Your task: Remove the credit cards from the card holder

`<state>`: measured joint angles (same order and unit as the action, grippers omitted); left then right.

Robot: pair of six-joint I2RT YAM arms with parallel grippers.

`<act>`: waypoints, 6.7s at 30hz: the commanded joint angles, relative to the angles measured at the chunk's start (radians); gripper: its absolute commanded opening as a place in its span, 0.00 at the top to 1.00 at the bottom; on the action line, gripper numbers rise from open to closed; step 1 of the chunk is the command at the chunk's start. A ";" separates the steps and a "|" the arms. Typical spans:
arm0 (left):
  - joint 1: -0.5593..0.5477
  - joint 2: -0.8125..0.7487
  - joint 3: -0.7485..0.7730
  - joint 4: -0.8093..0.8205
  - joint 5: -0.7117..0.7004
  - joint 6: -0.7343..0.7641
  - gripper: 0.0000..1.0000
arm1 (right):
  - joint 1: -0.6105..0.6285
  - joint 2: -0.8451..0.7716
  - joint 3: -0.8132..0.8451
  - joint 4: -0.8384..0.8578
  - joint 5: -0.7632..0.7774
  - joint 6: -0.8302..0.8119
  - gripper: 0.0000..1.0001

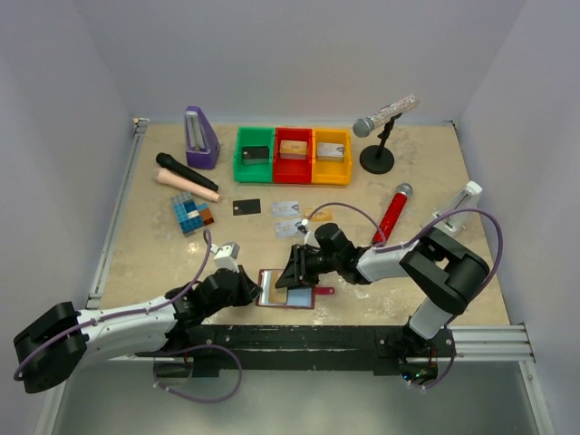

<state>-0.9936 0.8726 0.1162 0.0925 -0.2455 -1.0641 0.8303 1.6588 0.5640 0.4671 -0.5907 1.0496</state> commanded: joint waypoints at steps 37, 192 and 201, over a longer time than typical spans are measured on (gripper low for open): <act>-0.008 -0.050 -0.067 -0.085 -0.029 -0.025 1.00 | -0.011 -0.117 -0.065 0.001 0.045 -0.023 0.79; 0.001 -0.816 0.086 -0.229 -0.222 0.007 0.00 | -0.166 -0.907 0.161 -0.691 0.290 -0.356 1.00; 0.003 -0.741 0.204 -0.586 -0.223 -0.051 0.00 | -0.445 -0.553 0.223 -0.891 0.178 -0.485 1.00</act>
<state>-0.9897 0.0963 0.2756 -0.2970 -0.4763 -1.1080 0.4156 0.9737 0.7582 -0.2932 -0.3584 0.6388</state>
